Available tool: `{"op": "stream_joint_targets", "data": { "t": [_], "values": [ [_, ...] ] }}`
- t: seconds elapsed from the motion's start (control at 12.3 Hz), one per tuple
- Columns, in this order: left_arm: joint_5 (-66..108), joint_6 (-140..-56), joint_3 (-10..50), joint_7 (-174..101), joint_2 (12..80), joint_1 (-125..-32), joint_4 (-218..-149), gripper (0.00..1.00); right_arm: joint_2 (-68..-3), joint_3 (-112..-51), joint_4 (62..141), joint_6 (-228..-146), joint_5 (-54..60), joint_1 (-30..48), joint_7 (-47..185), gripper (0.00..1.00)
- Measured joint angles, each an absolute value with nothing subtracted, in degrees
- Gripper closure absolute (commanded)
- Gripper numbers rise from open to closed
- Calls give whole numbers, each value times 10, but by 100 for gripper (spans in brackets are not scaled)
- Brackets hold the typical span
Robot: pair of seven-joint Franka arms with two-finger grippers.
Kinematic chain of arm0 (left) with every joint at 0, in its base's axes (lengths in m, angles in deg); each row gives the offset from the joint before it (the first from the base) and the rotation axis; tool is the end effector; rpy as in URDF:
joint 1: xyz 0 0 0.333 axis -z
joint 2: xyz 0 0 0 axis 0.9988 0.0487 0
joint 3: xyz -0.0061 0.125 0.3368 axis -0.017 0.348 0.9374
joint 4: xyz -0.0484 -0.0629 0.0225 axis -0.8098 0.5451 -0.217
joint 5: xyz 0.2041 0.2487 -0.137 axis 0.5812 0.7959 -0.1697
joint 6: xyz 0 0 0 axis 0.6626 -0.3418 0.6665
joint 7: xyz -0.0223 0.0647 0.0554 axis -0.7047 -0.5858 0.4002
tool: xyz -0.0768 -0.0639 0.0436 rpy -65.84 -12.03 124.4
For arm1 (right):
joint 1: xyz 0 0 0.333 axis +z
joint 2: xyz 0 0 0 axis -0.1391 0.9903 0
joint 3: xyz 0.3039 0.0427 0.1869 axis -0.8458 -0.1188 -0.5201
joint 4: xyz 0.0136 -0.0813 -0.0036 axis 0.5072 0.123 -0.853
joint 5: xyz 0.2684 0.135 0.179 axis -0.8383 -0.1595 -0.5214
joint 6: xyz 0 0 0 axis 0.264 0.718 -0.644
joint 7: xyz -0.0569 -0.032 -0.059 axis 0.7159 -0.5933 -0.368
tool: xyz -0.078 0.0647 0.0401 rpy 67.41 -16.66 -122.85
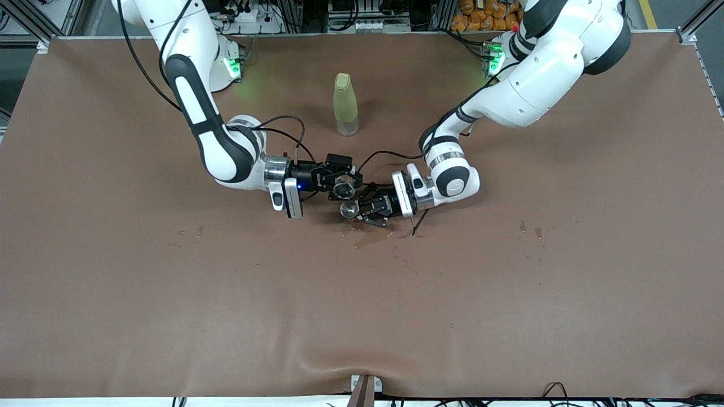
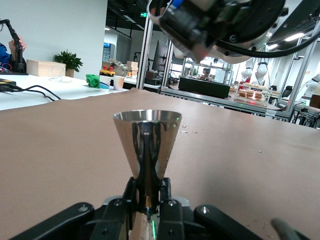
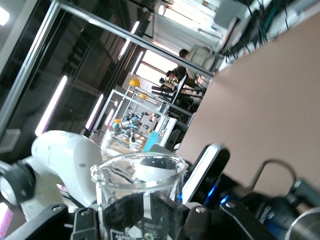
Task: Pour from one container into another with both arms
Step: 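Rotate the beaker back upright with the right gripper, then carry the beaker and the jigger apart back toward their spots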
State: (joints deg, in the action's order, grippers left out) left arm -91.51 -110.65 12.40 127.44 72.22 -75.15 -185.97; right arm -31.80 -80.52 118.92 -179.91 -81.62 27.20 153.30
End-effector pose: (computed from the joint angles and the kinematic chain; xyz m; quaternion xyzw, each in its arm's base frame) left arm 0.5175 -0.3882 0.1572 0.6236 -0.4129 0.4796 0.4589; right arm 0.4969 0.3536 0.3198 -0.6889 -0.1566 -0.2294 0.6695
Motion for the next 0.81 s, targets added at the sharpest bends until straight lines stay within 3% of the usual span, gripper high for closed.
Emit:
{"op": "stream_joint_targets", "data": {
  "t": [0.49,0.81],
  "values": [
    [-915,-1106,124,1275,721,-773,-1870,100,-336,-732,1186,-1786,-739,257,1719,100],
    [-915,-1104,88,1269,691,-818,-1883,100,-347,-686,1186,-1697,-671,225,1770,100]
  ]
}}
